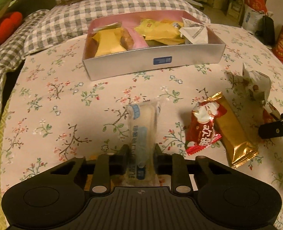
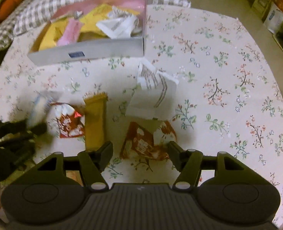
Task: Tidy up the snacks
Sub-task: 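Lift the white-and-blue packet with the left gripper while the right gripper grasps a red packet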
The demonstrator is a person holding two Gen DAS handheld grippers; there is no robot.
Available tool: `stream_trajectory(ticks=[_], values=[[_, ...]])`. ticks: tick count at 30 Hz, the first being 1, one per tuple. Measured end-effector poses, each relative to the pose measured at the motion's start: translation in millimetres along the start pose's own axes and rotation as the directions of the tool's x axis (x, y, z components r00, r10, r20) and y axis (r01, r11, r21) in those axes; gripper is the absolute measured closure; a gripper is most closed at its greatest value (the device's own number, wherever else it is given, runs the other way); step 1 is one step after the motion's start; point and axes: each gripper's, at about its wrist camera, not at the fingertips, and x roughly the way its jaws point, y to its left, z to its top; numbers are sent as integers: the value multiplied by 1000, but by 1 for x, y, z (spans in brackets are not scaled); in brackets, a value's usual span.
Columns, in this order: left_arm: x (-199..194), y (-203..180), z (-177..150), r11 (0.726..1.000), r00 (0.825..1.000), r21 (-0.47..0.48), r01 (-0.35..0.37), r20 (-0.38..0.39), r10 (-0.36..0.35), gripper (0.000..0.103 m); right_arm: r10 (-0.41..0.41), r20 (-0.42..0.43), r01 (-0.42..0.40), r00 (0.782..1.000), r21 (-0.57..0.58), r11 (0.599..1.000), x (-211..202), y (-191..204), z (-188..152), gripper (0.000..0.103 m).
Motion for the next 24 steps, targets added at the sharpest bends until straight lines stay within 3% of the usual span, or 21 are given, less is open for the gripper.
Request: stream_trajectory(ticks=[11, 17, 24], values=[[-5, 9, 1, 999, 1000, -44, -27, 3, 27, 85, -82, -28, 82, 996, 5, 997, 20, -3, 1, 42], [-8, 14, 2, 997, 1000, -68, -24, 8, 24, 85, -94, 6, 93, 996, 28, 995, 15, -11, 2, 70], [-11, 14, 3, 997, 1000, -79, -25, 17, 26, 85, -63, 27, 62, 998, 32, 998, 7, -10, 1, 73]])
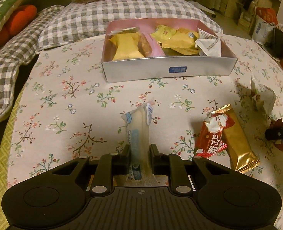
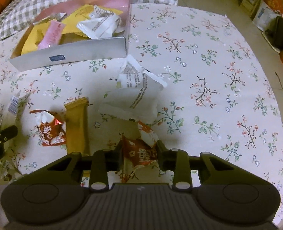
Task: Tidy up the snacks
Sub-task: 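Lift the white-and-blue packet with the left gripper while the right gripper grasps a red packet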
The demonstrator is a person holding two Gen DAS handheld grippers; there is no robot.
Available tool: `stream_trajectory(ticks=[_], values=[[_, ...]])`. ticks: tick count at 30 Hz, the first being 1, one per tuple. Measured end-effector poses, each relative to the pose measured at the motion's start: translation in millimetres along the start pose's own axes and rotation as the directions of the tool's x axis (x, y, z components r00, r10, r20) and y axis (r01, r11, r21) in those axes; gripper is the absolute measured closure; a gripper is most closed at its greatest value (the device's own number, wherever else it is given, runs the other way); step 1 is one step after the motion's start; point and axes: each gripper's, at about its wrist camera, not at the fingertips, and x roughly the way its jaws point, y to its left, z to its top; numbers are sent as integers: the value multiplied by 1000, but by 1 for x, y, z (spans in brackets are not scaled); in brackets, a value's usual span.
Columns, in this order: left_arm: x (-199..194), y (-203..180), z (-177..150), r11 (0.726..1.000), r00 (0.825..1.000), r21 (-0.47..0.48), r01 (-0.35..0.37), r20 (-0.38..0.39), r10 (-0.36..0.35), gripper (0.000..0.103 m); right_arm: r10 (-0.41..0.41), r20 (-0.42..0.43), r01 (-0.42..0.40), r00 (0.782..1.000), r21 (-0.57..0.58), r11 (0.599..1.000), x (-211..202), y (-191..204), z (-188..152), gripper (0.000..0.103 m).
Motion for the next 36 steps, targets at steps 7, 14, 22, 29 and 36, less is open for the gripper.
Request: stream_trajectory(ticks=[7, 14, 22, 29, 36], values=[[-6, 0, 5, 1000, 1000, -17, 15, 22, -15, 86, 51, 45, -51, 998, 6, 999, -19, 3, 2, 74], [-12, 1, 9, 999, 999, -29, 35, 32, -34, 86, 83, 66, -83, 994, -4, 997, -26, 6, 4, 74], [-20, 9, 17, 996, 998, -71, 55, 42, -52, 86, 138, 101, -137, 985, -16, 990, -40, 11, 8, 74], [-22, 13, 27, 994, 996, -89, 65, 59, -60, 86, 175, 120, -171, 977, -45, 984, -45, 22, 18, 74], [-21, 16, 35, 993, 996, -98, 62, 70, -56, 86, 198, 136, -191, 971, -63, 980, -43, 31, 28, 74]])
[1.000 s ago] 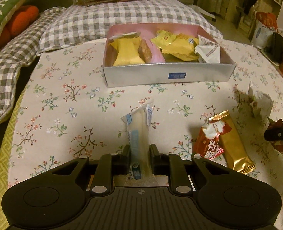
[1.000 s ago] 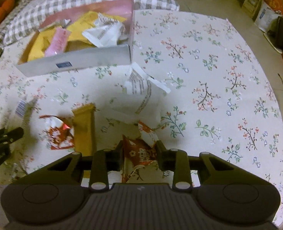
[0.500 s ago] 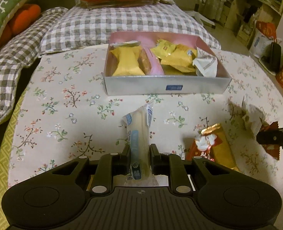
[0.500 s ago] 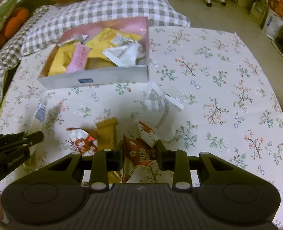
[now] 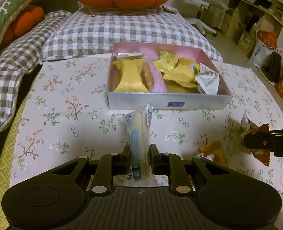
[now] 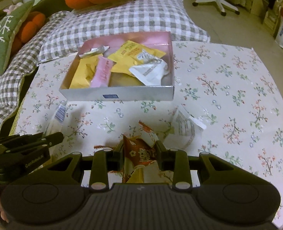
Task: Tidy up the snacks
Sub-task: 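Lower both packets into the silver box and open both grippers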
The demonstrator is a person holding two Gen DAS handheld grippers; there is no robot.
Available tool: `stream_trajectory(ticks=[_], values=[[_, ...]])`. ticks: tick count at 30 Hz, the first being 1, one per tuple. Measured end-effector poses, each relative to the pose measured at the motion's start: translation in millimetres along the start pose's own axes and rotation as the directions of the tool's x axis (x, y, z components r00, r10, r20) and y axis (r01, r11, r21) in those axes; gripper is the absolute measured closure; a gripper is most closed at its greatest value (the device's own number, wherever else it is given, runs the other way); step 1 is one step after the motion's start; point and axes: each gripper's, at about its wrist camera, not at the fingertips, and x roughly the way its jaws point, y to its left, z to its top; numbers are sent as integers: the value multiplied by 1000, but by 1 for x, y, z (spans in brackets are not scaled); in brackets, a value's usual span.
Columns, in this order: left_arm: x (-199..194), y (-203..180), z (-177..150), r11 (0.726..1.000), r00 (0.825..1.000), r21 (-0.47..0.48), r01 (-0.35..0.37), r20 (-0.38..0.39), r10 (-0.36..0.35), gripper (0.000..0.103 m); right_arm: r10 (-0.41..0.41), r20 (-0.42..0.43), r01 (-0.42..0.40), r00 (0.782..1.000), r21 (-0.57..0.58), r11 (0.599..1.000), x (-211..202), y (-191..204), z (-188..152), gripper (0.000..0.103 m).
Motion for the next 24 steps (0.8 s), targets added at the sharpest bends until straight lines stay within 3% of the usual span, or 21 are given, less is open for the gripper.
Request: stream_trajectory(ticks=[10, 24], values=[[9, 9, 29, 999, 998, -36, -25, 57, 27, 86, 38, 42, -36, 998, -32, 999, 16, 12, 22, 74], [35, 7, 64, 999, 996, -34, 11, 92, -7, 86, 55, 49, -54, 997, -27, 998, 46, 14, 56, 74]])
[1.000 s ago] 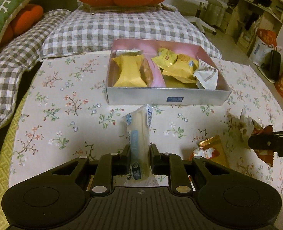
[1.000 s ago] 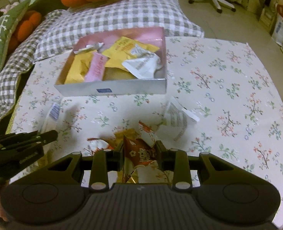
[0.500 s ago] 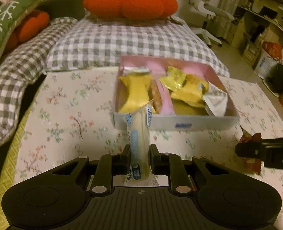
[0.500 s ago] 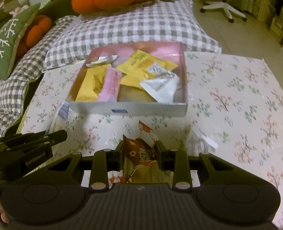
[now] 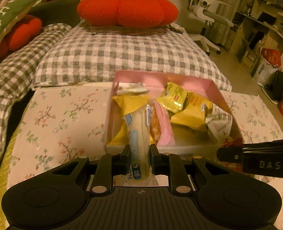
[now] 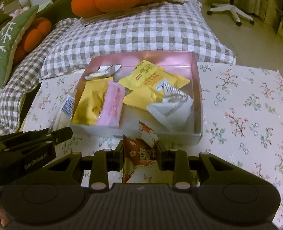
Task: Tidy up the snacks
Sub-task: 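Lower both packets into the silver box and open both grippers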
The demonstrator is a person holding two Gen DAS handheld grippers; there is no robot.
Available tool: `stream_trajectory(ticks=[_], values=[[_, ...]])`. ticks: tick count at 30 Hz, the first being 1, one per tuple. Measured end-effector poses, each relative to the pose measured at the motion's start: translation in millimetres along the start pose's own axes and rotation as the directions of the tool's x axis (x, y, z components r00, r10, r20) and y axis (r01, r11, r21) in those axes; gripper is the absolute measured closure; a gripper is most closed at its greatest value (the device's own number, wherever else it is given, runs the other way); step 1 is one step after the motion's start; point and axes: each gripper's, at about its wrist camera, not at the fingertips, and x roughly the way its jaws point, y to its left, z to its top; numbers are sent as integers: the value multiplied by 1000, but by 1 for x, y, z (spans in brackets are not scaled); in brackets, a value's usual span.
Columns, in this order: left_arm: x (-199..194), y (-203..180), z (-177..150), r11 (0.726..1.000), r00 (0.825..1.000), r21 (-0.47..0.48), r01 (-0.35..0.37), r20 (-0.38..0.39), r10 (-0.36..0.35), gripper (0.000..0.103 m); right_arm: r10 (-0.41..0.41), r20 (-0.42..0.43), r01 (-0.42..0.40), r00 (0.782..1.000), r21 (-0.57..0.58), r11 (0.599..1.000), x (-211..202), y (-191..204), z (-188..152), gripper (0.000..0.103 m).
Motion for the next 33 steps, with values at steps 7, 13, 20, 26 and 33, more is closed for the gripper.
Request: stream_trajectory(ticks=[7, 13, 20, 26, 33], values=[[24, -10, 17, 1000, 1000, 24, -1, 12, 1, 85, 11, 13, -11, 1000, -3, 1000, 17, 1, 13, 74], [43, -12, 25, 999, 999, 40, -15, 31, 13, 85, 35, 19, -35, 999, -8, 999, 37, 9, 23, 74], [66, -7, 36, 1000, 998, 19, -13, 57, 12, 85, 55, 11, -56, 998, 38, 998, 61, 1, 31, 74], [84, -9, 45, 1000, 996, -2, 17, 82, -17, 86, 46, 41, -50, 998, 100, 994, 72, -11, 38, 74], [100, 1, 57, 995, 990, -24, 100, 101, -97, 83, 79, 79, -89, 994, 143, 986, 81, -15, 40, 71]])
